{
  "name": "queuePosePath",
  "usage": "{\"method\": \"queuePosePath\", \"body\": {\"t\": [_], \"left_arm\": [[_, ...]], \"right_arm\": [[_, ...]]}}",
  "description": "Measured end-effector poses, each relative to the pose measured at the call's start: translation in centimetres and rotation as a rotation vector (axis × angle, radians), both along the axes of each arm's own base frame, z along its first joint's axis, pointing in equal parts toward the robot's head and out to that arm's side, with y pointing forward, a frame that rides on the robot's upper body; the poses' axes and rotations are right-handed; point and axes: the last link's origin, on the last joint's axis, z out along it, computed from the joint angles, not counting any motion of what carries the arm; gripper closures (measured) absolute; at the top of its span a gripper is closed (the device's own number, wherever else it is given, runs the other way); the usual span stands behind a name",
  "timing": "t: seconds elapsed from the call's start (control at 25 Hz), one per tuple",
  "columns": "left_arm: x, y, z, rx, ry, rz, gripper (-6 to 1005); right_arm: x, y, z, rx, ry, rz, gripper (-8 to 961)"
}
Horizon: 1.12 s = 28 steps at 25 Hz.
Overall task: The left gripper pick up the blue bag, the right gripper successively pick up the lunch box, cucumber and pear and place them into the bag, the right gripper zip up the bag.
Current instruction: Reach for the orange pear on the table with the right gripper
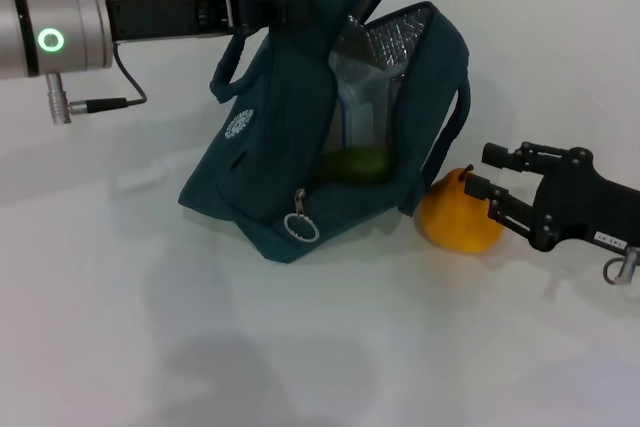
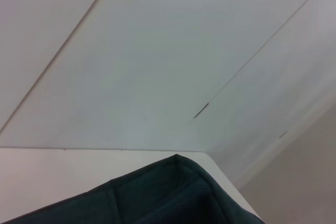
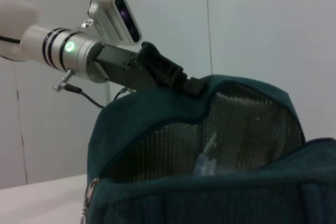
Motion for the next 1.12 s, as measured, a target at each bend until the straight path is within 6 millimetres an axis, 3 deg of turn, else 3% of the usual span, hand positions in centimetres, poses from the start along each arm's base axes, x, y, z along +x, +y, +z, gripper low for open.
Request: {"method": "queuePosePath", "body": {"t": [0.44, 0.56, 1.12], "left_arm": [[0.1, 0.0, 0.0, 0.003, 0.001, -0.009, 949], [0.0, -0.1, 0.0, 0.005, 0.001, -0.009, 949], [0.0, -0.1, -0.1, 0.004, 0.000, -0.008, 950]], "right_arm": [[-0.4, 0.1, -0.3, -0.013, 0.006, 0.005, 660], [-0.6, 0.2, -0.6, -0.016, 0.006, 0.012, 742], [-1.1, 0.8, -0.6, 0.003, 0.010, 0.019, 758]]}}
